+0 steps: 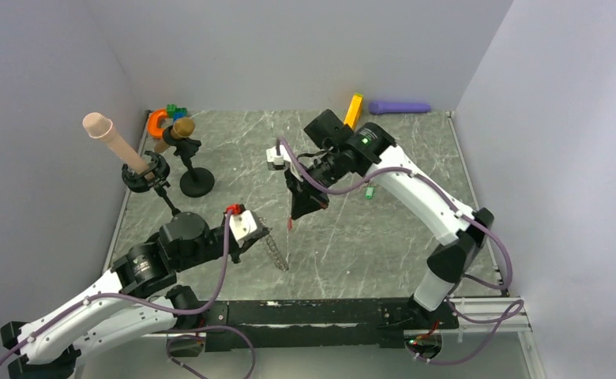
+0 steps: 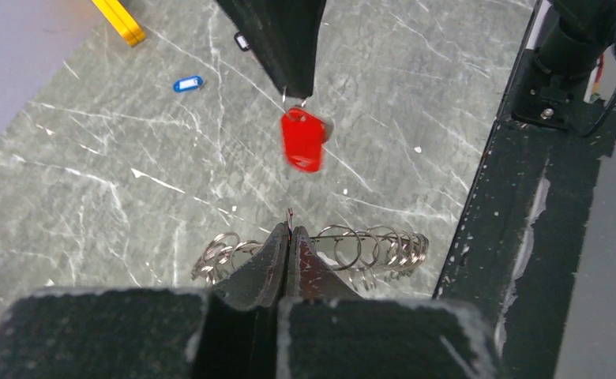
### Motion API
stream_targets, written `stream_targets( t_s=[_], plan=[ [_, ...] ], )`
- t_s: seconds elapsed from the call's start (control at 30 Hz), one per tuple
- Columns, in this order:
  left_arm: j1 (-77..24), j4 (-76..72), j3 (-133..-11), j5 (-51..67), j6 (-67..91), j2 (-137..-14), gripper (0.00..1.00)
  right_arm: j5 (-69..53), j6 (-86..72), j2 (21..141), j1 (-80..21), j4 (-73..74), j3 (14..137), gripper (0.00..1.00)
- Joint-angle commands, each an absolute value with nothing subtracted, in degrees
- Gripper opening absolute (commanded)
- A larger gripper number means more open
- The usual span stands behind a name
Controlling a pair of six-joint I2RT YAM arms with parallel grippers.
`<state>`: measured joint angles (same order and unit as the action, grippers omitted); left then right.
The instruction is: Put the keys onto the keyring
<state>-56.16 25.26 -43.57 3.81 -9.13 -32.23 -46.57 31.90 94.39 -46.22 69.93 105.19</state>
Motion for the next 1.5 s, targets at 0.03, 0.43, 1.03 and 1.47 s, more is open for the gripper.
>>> stream_targets(
  t_s=[0.03, 0.43, 1.03, 1.47],
  plan=[
    [-56.0, 28.3, -53.1, 2.7, -4.6, -34.4, 0.00, -50.8, 39.9, 100.7, -46.3, 82.4, 115.5, 0.00],
    [-56.0, 29.1, -48.4, 4.2, -2.0, -29.9, 0.00, -52.8, 42.6, 102.0, -46.7, 80.7, 112.7, 0.00],
    [-56.0, 24.5, -44.4, 11.1, -17.3, -28.4, 0.00, -51.5, 55.0, 103.9, -49.1, 82.1, 119.7, 0.00],
    [-56.0, 20.5, -42.1, 9.2, -11.5, -22.9, 0.00, -46.0, 55.8, 103.4, -53.6, 79.2, 118.7, 0.00]
  ],
)
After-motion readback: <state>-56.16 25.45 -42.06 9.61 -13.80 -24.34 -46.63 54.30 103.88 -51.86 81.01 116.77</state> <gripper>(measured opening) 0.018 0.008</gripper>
